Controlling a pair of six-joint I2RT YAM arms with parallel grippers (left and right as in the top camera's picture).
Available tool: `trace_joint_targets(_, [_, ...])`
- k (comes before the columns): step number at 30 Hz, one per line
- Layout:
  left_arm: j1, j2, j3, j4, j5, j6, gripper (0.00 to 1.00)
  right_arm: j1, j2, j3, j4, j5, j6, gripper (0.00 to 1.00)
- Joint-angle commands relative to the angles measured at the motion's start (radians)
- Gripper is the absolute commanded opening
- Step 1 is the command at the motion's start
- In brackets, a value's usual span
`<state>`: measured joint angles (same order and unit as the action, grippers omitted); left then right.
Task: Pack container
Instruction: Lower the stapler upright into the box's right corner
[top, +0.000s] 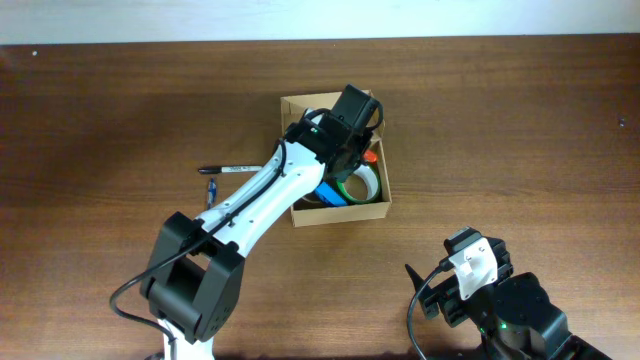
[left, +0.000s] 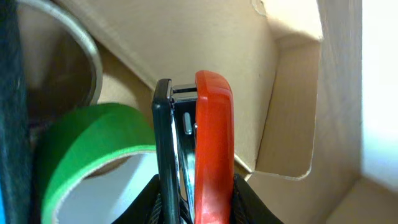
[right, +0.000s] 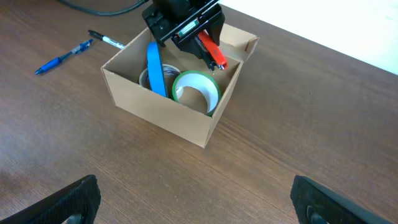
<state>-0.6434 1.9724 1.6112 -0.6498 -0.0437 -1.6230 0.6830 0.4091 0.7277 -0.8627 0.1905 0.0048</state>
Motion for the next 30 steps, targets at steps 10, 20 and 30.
trace_joint_targets(10, [0.01,-0.034,0.012,-0.01,-0.079,-0.367,0.02,-0.005,-0.005,-0.005,0.003,0.001,0.011,0.99])
trace_joint_targets(20, [-0.045,-0.059,0.012,-0.05,-0.313,-0.367,0.02,-0.005,-0.005,-0.005,0.003,0.001,0.011,0.99])
trace_joint_targets(30, [-0.05,-0.059,0.01,-0.126,-0.314,-0.367,0.02,-0.005,-0.005,-0.005,0.003,0.001,0.011,0.99])
